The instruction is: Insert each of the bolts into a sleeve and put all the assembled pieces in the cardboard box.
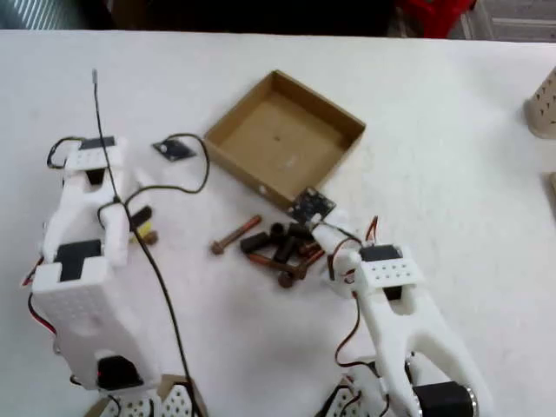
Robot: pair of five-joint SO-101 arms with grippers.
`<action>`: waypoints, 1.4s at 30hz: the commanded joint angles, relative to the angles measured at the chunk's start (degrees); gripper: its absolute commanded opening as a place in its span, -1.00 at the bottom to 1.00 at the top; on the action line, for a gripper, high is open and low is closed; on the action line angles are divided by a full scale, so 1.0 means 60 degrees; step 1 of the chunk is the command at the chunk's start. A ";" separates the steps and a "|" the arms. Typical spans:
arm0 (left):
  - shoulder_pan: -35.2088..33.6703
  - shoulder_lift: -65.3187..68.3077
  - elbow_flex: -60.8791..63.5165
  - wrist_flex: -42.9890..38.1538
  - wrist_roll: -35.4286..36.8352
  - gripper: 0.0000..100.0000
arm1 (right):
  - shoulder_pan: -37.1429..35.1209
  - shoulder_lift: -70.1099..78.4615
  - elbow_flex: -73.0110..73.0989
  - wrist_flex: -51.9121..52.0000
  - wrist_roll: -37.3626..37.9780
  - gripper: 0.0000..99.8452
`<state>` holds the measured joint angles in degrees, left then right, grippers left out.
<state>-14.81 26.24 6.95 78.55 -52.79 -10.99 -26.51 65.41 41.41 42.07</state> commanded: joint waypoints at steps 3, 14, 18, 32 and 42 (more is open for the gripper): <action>0.1414 -0.0930 0.0059 -0.0322 0.1231 -0.96 | -0.0081 -0.0198 -0.0234 -0.0110 0.0132 -0.96; 0.2176 -0.0916 0.0029 -0.3209 0.3722 -0.96 | -0.0081 -0.0198 -0.0234 -0.0139 0.0132 -0.96; 0.2176 -0.1150 -0.0264 -0.3136 0.3707 -0.96 | -0.0081 -0.0198 -0.0234 -0.0154 0.0132 -0.96; 0.1985 -0.2073 -0.0308 -0.2930 0.1846 -0.67 | -0.0081 -0.0198 -0.0234 -0.0168 0.0132 -0.96; 0.1648 -0.0110 -0.1934 -0.3018 0.1597 -0.68 | -0.0081 -0.0198 -0.0234 -0.0168 0.0103 -0.96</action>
<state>-3.12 22.99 1.67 60.70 -42.42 -10.99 -26.51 65.41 41.41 42.07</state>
